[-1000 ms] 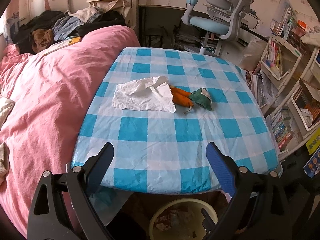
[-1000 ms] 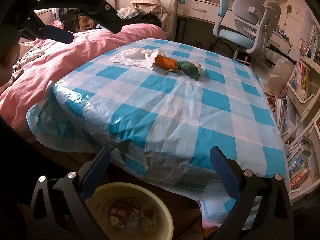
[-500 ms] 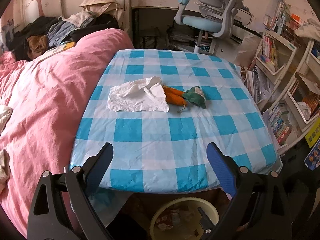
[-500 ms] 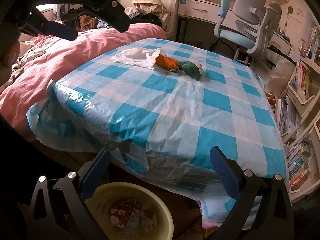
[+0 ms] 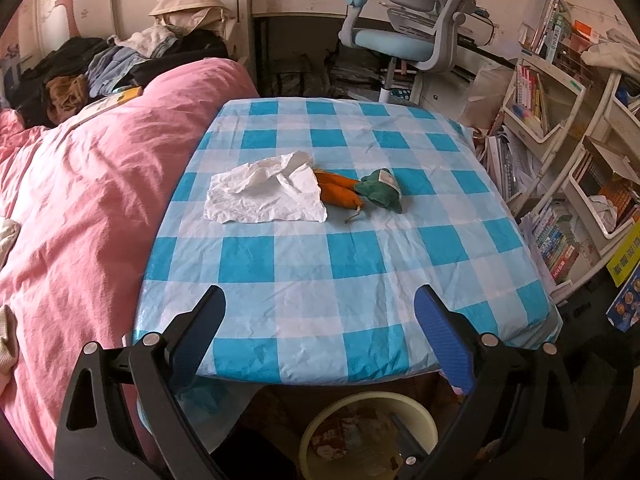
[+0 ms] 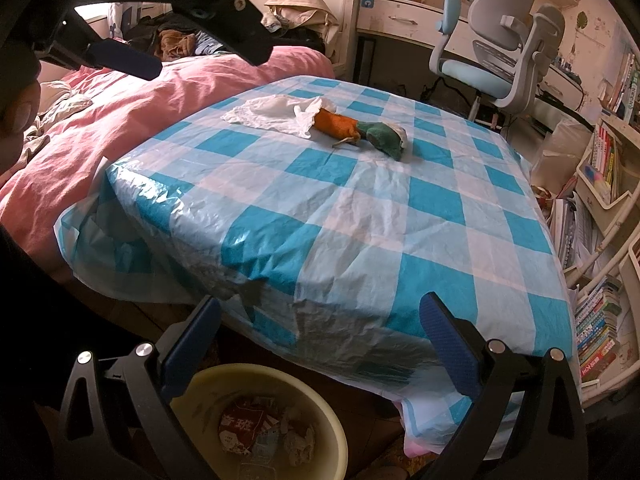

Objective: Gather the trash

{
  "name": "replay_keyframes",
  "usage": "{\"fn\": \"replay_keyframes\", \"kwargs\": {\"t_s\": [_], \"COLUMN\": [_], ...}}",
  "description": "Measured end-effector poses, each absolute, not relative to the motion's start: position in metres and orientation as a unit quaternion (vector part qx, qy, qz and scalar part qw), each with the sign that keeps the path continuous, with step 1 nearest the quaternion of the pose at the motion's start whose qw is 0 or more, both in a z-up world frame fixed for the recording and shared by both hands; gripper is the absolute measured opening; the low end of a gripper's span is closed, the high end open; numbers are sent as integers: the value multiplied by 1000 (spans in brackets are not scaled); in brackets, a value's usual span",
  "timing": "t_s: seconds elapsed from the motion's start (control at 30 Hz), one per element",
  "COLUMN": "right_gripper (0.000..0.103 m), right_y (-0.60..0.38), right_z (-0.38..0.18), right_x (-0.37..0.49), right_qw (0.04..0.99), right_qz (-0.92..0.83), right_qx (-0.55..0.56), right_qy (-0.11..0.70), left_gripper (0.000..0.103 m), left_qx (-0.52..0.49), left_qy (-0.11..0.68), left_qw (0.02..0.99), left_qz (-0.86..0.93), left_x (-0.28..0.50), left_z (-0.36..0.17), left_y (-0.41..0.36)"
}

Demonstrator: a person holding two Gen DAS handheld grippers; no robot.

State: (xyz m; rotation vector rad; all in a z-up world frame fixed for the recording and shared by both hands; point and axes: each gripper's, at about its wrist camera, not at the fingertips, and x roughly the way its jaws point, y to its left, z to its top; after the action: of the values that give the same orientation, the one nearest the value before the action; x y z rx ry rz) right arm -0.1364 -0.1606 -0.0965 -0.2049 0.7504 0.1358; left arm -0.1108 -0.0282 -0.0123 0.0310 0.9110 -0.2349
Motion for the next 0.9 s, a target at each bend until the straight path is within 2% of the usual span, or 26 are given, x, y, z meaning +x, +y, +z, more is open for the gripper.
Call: {"fn": "replay_keyframes", "kwargs": {"t_s": [0.9], "right_gripper": [95], "right_y": [-158], "right_z": [-98], "right_x": [-136], "right_qw": [922], "right_qz": [68], "right_qx": [-101], "right_qy": [368], "left_gripper": [92], "left_qx": [-39], "left_qy": [422], "left_qw": [904], "left_qz": [-52], "left_x": [-103], "left_z": [-5], "left_y": [3]}}
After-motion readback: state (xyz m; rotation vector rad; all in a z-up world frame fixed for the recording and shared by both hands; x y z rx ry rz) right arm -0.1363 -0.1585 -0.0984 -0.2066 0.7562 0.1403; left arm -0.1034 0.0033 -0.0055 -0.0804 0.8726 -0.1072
